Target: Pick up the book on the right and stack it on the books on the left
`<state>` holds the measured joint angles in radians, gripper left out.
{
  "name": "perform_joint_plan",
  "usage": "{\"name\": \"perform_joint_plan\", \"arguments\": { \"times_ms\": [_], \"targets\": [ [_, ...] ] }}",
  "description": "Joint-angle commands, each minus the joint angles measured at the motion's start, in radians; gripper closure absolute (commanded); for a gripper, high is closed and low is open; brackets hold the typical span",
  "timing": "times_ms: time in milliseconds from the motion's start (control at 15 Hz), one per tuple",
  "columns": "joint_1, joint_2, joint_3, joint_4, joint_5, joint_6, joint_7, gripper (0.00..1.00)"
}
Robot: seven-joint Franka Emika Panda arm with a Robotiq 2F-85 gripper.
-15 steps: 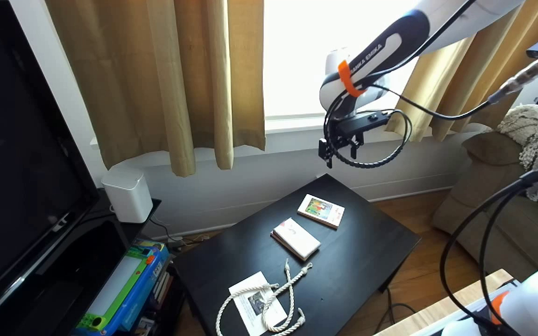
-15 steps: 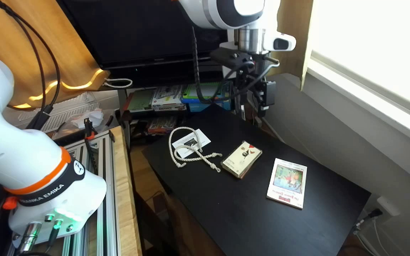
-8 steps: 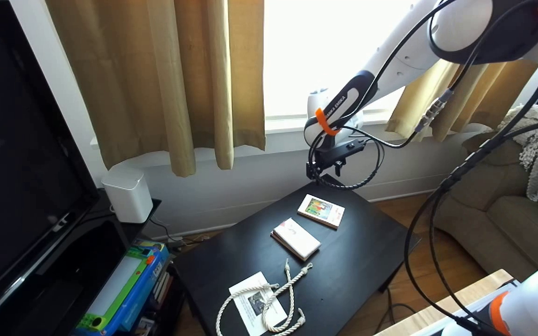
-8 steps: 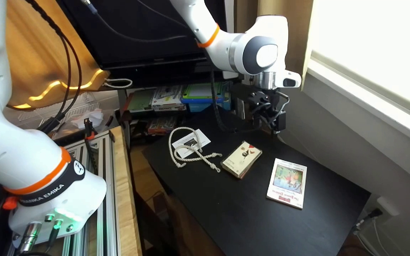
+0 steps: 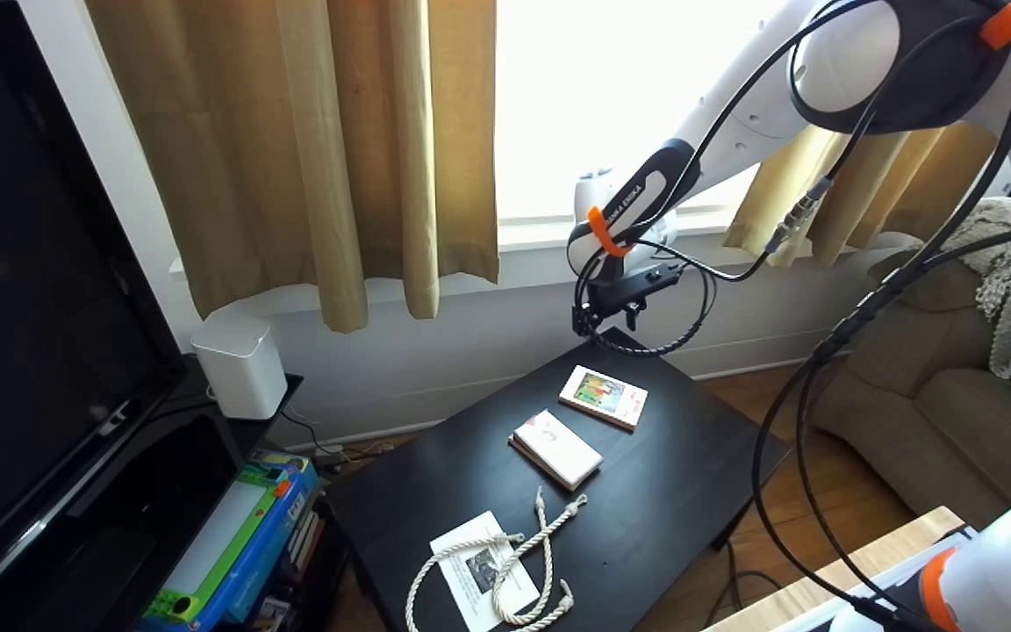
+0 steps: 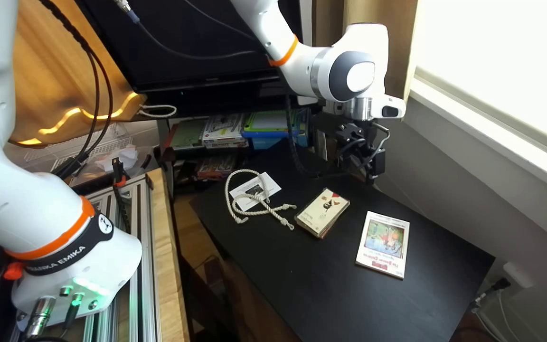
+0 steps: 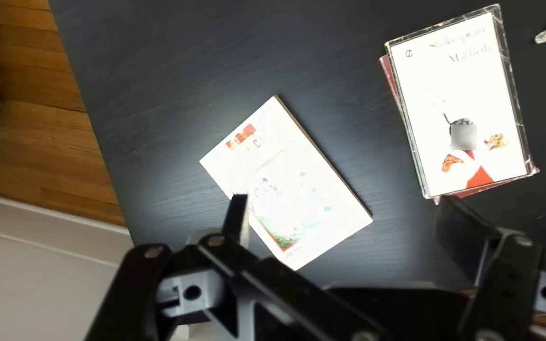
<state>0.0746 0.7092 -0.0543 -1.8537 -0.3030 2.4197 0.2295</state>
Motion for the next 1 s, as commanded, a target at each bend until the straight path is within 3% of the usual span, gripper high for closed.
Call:
{"name": "perform_joint_plan", "arguments": {
  "times_ms": [0, 400, 933],
  "targets": [
    [0.060, 0.122, -0.056, 0.094, 0.006, 0.008, 0.070, 0.00],
    [0.119, 0.365, -0.102, 0.313, 0.010, -0.012, 0.138, 0.00],
    [0.122, 0.643, -0.147, 0.658, 0.029, -0.070, 0.137, 0.00]
  ]
}}
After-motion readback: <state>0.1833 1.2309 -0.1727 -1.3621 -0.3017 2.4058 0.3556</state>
